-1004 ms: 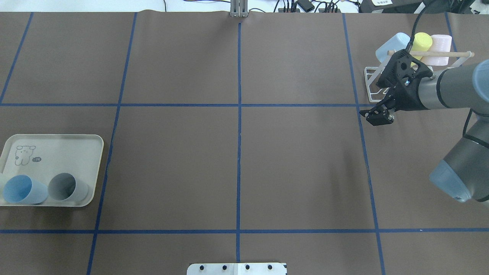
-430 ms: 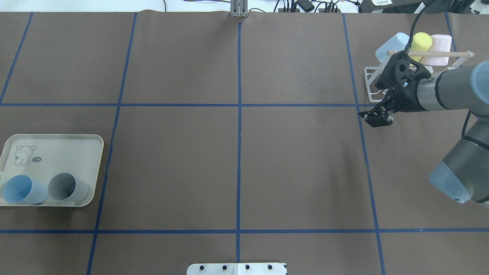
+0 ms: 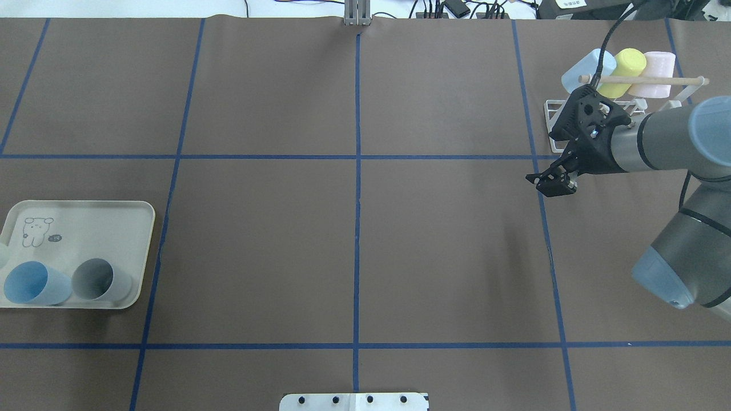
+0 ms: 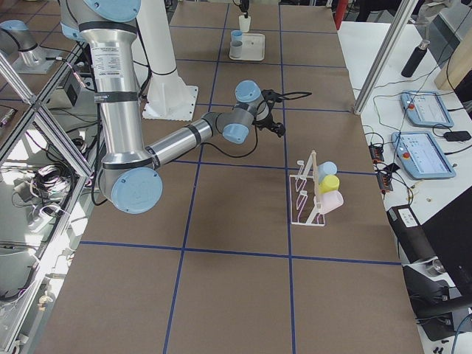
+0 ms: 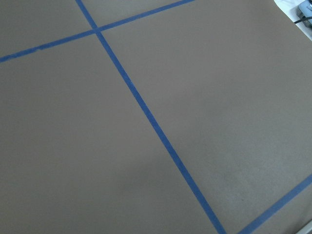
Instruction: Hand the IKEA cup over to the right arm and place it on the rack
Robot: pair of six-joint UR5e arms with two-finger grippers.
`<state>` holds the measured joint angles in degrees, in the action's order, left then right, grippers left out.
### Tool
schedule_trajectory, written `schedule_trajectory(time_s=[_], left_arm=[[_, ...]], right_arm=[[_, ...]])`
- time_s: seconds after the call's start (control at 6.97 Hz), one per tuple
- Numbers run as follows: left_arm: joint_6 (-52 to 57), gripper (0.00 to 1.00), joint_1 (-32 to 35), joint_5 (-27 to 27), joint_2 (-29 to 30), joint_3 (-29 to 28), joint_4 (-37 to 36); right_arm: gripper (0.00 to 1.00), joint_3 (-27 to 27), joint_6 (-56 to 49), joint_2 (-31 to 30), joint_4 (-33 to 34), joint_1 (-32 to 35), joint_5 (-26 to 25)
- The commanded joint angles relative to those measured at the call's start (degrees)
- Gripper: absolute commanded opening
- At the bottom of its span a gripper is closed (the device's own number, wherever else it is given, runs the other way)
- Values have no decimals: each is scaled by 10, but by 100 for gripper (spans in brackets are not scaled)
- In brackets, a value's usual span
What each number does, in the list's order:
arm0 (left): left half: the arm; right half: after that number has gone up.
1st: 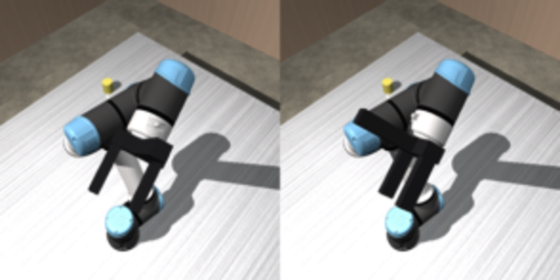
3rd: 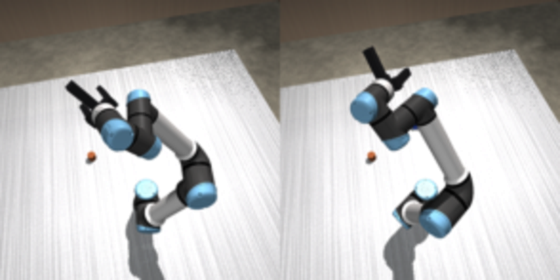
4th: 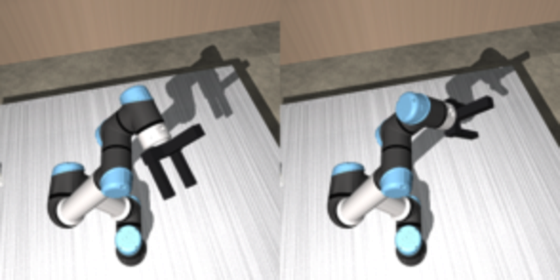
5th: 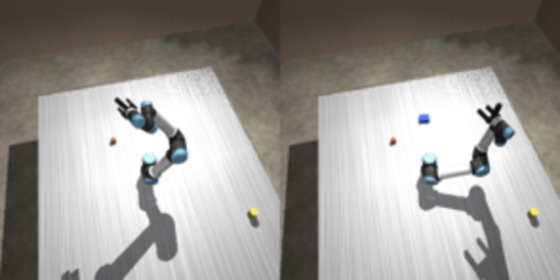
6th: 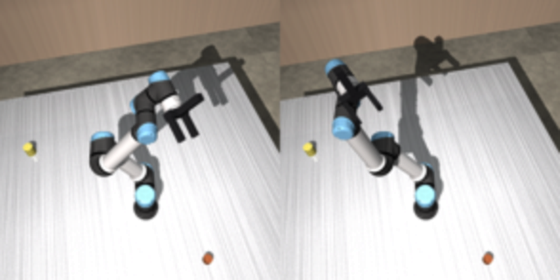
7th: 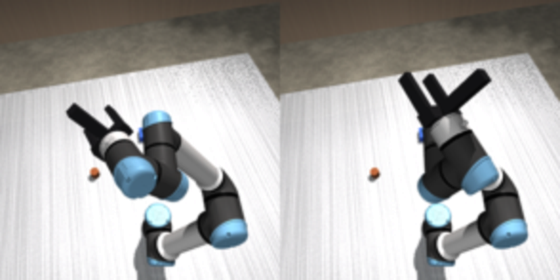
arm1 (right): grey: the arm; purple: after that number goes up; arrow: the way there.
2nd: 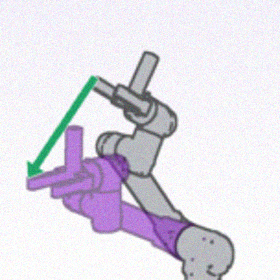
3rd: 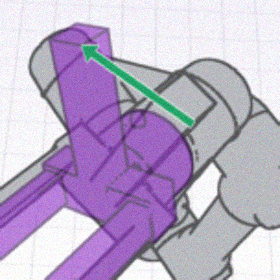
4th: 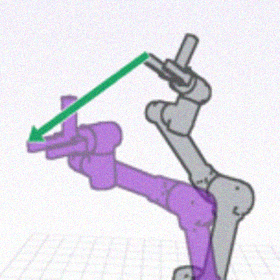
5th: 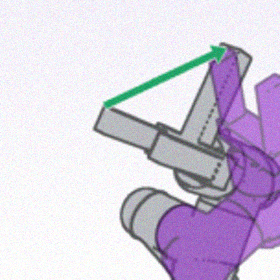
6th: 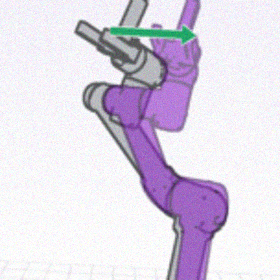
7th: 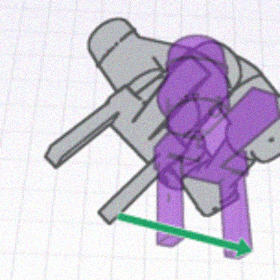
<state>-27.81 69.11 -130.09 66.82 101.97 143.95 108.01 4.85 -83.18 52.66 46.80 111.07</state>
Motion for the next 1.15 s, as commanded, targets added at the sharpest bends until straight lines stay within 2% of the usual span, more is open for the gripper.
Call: schedule_trajectory(time_s=[0.0, 0.14, 0.43, 0.57, 0.72, 0.86, 1.0], left_arm=[[9, 0, 66, -27, 77, 63, -160], [-39, 0, 67, -49, 116, 92, -225], [-239, 0, 65, -130, 209, 97, -223], [-324, 0, 63, -169, 251, 97, -222], [-372, 0, 58, -197, 275, 90, -192], [-426, 0, 25, -196, 287, 89, -151], [-516, 0, -22, -185, 332, 72, -112]], right_arm=[[100, -1, 28, 22, -3, -21, 0], [100, -7, 47, 41, -2, -38, 0], [100, -20, 75, 85, -2, -72, -24], [100, -21, 75, 93, -4, -104, -64], [100, -22, 75, 115, -3, -129, -87], [100, -25, 76, 134, -4, -139, -88], [100, -28, 76, 140, -32, -150, -93]])
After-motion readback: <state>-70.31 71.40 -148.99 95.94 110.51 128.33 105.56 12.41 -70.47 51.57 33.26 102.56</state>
